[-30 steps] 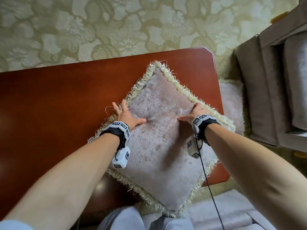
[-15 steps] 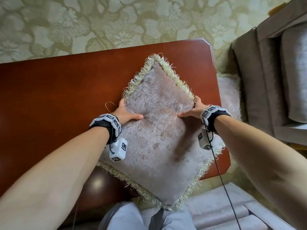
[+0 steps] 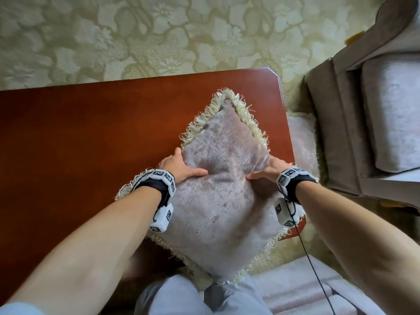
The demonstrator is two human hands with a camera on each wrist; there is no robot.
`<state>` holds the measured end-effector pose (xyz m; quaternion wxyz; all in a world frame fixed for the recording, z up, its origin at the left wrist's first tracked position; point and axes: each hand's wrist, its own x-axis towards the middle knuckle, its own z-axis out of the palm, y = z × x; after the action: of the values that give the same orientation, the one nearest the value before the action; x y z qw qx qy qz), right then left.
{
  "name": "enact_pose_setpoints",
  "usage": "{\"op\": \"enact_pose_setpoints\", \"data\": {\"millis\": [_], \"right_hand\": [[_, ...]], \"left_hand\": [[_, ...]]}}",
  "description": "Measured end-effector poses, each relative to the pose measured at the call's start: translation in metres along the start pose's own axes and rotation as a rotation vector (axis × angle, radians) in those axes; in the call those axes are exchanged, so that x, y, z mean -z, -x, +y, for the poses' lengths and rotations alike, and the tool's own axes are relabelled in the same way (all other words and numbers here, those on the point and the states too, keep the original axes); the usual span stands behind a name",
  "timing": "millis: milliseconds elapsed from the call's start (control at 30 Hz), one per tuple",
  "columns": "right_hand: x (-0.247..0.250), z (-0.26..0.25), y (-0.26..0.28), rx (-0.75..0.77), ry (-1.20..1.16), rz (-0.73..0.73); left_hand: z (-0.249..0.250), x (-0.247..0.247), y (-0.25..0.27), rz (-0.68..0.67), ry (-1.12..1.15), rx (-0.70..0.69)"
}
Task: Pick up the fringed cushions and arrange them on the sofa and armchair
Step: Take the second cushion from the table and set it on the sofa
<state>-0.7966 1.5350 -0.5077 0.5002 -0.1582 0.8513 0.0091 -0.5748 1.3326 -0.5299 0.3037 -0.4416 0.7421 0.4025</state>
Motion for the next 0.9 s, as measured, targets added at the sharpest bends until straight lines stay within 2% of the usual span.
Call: {"op": "enact_pose_setpoints", "data": {"millis": [200, 367, 500, 567, 700, 900], "right_hand": [[0.006, 0.003, 0.032, -0.023, 0.148, 0.102], [0.02, 0.024, 0.08, -0.024, 0.021, 0.172], [0.031, 0.075, 0.101, 0.009, -0.12, 0.251], [0.036, 0.09, 0.131, 0.012, -0.143, 0.305], [0.035, 0.126, 0.2, -0.058, -0.201, 0.376], [0.001, 0.227, 0.267, -0.225, -0.317, 0.481]], "left_hand": [[0.013, 0.005, 0.026, 0.033, -0.043, -0.044], [0.047, 0.019, 0.052, 0.094, -0.124, -0.184], [0.095, 0.028, 0.076, 0.141, -0.202, -0.314], [0.119, 0.026, 0.09, 0.172, -0.24, -0.385], [0.17, 0.005, 0.121, 0.185, -0.346, -0.506], [0.239, -0.067, 0.177, 0.153, -0.492, -0.699]]}}
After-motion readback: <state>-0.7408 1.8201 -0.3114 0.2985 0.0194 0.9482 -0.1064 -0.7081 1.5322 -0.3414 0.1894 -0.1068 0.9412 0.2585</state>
